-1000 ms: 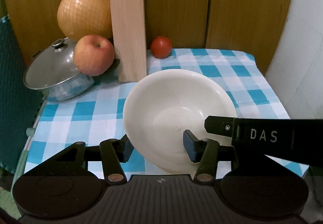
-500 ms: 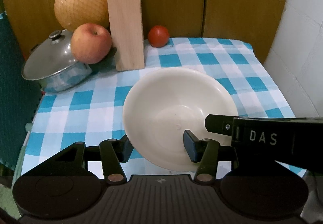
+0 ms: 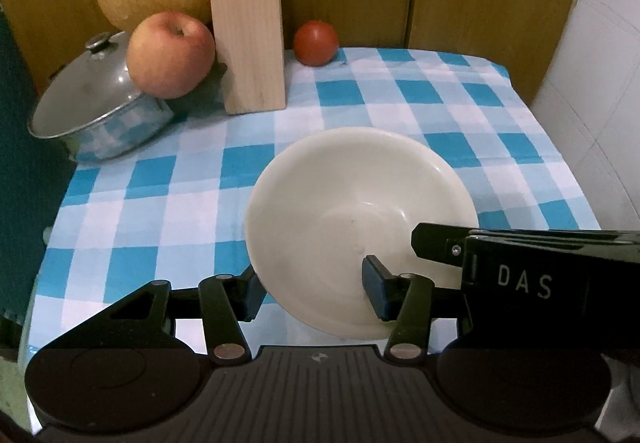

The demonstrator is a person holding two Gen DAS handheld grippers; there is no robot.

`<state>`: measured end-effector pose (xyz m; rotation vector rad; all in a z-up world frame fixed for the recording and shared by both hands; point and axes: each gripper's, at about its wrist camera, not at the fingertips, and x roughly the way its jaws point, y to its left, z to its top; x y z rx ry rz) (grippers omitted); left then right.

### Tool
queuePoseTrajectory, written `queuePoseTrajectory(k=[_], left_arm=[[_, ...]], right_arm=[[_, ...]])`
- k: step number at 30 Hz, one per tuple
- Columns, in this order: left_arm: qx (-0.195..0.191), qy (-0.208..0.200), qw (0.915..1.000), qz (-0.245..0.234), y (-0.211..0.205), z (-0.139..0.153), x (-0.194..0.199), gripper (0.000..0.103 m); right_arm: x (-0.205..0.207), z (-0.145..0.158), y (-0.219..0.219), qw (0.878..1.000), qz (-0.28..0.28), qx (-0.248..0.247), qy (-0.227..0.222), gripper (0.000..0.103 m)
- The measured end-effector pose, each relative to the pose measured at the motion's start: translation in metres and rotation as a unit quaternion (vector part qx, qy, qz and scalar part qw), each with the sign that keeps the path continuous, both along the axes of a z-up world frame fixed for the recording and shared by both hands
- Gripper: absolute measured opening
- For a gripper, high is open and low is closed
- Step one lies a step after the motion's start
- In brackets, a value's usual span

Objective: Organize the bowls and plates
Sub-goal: 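Carry the held bowl with both tools onto the other cream-white bowls, then open both tools to release the bowl onto the bowl stack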

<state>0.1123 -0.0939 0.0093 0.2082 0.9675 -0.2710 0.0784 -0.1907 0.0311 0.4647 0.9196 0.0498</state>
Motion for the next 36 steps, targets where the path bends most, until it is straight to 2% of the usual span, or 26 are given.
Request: queuePoseTrajectory(k=[11,21,25,36], left_arm=[[-0.007,0.005,1.0,0.001,0.002,0.001,0.004,0.056],[0.005,0.006,1.0,-0.002,-0.001,-0.005,0.004,0.056],[-0.002,-0.005,0.9999,-0.01,-0.003,0.001,0.001,0.075],[-0.005,-0.021,0.9994,-0.026,-0.003,0.006,-0.005,0.082]], right_arm=[[0.001,0.002,0.0,1.0,-0.003,-0.021,-0.007,0.016],[0.001,-0.001,-0.006,0.999,-0.015,-0.041,-0.013,0.018],[0.001,-0.002,-0.008,0.999,-0.018,-0.039,-0.011,0.018],[0.002,-0.002,-0.017,0.999,-0.028,-0.022,-0.012,0.021]])
